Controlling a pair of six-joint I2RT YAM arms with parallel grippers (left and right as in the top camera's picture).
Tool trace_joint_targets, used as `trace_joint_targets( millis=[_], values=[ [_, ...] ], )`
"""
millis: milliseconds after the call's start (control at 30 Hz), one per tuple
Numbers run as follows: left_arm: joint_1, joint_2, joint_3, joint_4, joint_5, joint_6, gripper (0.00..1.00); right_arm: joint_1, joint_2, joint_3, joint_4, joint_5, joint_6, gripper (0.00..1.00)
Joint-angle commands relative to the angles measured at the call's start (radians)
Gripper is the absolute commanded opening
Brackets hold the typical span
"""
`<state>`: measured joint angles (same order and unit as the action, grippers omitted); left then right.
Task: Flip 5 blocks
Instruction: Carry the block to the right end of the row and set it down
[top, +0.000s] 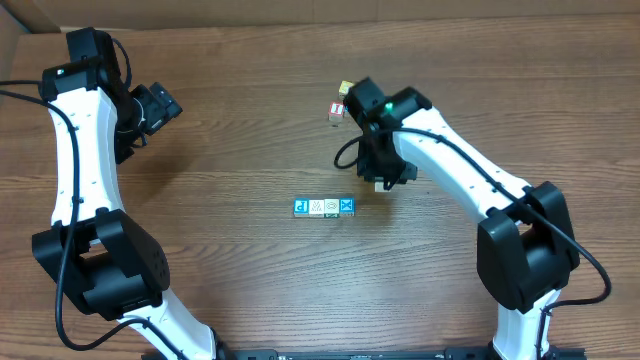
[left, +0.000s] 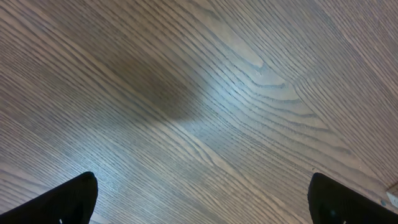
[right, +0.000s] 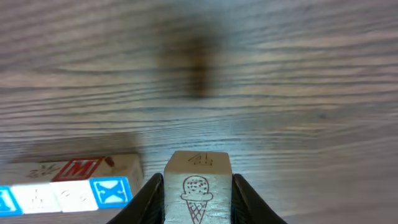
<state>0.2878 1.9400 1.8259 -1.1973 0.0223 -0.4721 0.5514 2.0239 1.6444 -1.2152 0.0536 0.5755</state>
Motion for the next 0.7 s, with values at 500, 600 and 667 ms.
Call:
trace_joint_targets(
  millis=[500,600,667],
  values=[
    [-0.007,-0.011,0.015,-0.001,-0.004,0.004,1.00,0.017,0.005,-0.153,0.124,-0.157,-0.094,0.31],
    [-0.007,-0.011,0.015,-0.001,-0.004,0.004,1.00,0.017,0.005,-0.153,0.126,-0.157,-0.094,0.31],
    [-0.007,-0.011,0.015,-0.001,-0.004,0.004,1.00,0.017,0.005,-0.153,0.131,-0.157,-0.094,0.34]
  ],
)
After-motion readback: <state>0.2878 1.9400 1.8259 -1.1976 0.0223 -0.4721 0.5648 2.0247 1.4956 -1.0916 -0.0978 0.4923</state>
